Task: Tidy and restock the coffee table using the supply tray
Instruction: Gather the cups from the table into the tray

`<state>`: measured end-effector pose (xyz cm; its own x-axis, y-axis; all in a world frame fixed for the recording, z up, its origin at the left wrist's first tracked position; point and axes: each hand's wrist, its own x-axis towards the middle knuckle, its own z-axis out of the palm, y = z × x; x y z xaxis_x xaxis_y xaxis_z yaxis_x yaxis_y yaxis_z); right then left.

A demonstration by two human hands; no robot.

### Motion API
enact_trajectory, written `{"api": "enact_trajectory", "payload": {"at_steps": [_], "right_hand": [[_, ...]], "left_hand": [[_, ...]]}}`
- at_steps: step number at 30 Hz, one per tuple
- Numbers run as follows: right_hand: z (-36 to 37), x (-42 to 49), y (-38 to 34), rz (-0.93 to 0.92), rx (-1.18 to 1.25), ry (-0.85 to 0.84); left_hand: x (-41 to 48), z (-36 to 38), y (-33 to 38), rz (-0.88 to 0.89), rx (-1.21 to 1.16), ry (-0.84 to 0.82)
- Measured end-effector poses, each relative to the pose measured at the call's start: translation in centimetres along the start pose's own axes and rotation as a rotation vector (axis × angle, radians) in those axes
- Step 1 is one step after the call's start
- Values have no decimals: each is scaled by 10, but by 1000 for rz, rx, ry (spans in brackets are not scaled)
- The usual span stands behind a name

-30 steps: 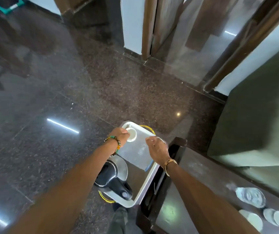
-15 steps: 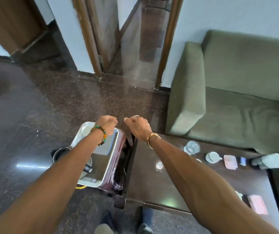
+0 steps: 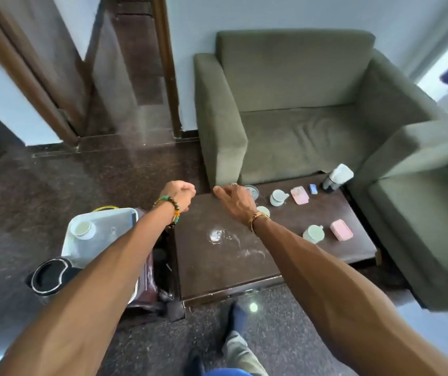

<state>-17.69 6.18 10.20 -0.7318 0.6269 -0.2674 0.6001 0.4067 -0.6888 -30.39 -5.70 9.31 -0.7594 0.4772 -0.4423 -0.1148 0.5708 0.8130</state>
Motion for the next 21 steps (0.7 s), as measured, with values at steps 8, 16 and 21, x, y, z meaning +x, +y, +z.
{"api": "enact_trajectory", "payload": {"at_steps": [8,16,21], "right_hand": [[-94,-43,89,151,86,266],[-160,-90,238,361,159,320],[-179,-116,321,491,180,304]], "left_hand": [[-29,117,71,139,96,-173],[-55,293,81,67,177,-428],[-90,386,72,95,269,-590]]}}
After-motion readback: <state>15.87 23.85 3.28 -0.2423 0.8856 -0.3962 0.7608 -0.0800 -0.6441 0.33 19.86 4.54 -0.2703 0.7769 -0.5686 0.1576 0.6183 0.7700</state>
